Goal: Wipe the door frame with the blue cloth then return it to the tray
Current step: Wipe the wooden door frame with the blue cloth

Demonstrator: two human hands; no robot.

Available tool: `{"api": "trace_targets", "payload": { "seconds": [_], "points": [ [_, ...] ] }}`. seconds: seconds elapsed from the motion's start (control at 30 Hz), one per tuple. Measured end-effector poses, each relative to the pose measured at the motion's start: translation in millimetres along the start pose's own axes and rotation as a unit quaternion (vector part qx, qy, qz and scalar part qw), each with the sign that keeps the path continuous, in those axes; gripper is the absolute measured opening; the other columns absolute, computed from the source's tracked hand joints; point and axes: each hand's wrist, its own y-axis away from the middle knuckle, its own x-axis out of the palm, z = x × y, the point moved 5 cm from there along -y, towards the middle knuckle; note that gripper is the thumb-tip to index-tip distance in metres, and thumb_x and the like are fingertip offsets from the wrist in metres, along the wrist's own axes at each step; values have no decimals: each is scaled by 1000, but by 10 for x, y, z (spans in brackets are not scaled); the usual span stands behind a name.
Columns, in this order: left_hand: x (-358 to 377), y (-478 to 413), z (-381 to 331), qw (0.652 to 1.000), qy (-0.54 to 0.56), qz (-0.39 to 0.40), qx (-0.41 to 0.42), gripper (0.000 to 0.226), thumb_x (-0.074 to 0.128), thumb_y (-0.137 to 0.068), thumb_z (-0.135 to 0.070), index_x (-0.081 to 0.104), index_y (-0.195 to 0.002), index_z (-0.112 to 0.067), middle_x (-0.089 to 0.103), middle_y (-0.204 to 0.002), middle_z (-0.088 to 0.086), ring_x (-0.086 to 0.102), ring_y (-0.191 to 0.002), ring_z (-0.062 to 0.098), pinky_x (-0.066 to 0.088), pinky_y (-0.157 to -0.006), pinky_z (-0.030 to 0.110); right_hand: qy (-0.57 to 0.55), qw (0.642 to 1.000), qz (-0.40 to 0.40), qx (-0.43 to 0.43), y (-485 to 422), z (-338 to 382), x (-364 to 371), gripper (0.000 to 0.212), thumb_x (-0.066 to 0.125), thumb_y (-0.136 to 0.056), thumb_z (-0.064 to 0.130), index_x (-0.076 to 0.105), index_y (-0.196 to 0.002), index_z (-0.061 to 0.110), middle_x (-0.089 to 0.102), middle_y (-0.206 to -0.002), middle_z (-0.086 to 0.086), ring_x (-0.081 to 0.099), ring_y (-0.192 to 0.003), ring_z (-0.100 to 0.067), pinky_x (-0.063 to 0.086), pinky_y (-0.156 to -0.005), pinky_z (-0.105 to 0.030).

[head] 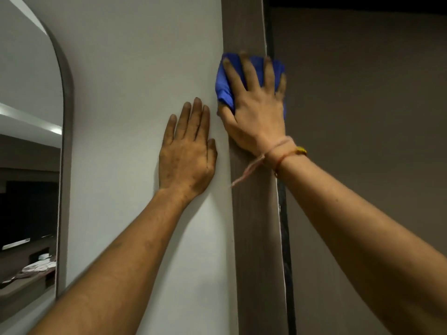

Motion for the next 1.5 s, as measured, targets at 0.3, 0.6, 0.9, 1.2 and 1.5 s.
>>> {"api": "trace_targets", "payload": {
  "seconds": [0.3, 0.6, 0.9, 1.2, 1.5],
  "points": [
    [-1, 53, 23, 1000, 1, 1, -6, 60, 20, -96, -31, 0, -148, -11, 0, -160, 10, -2, -147, 22, 1, -121, 39, -4, 1000, 20, -24, 1101, 10, 71, 70, 37, -85, 50, 16, -148, 28, 15, -159, -7, 6, -144, -42, 9, -113, -68],
    [21, 66, 39, 1000, -7, -6, -3, 60, 19, -95, -32, 2, -149, -11, 3, -160, 9, 0, -147, 22, 0, -120, 38, -9, 1000, -11, -17, 1336, 60, 110, 69, 36, -85, 50, 17, -148, 27, 17, -159, -7, 7, -144, -42, 9, -113, -68],
    [-29, 77, 45, 999, 47, 4, 5, 59, 24, -94, -27, 9, -148, -11, 7, -160, 9, 2, -147, 21, -2, -119, 36, 6, 1000, -7, 3, 551, 56, 48, 73, 35, -83, 54, 16, -148, 27, 12, -160, -8, 5, -144, -43, 9, -111, -70],
    [-304, 473, -36, 964, 258, -5, -66, 37, 40, -91, -13, 60, -121, -3, 46, -144, 14, 34, -139, 23, 24, -115, 32, -45, 993, 109, -32, 1828, 144, 34, 83, 57, -76, 44, 21, -147, 22, 17, -158, -11, 7, -142, -46, 29, -100, -75],
    [-301, 940, -450, 880, 353, 156, -277, 49, 42, -86, -50, 57, -62, -9, 61, -61, 7, 56, -59, 24, 44, -56, 32, -124, 981, 146, 10, 2189, 198, -37, 73, 68, -83, 19, 29, -145, 12, 22, -156, -16, 8, -143, -47, 31, -101, -73]
  ]
}}
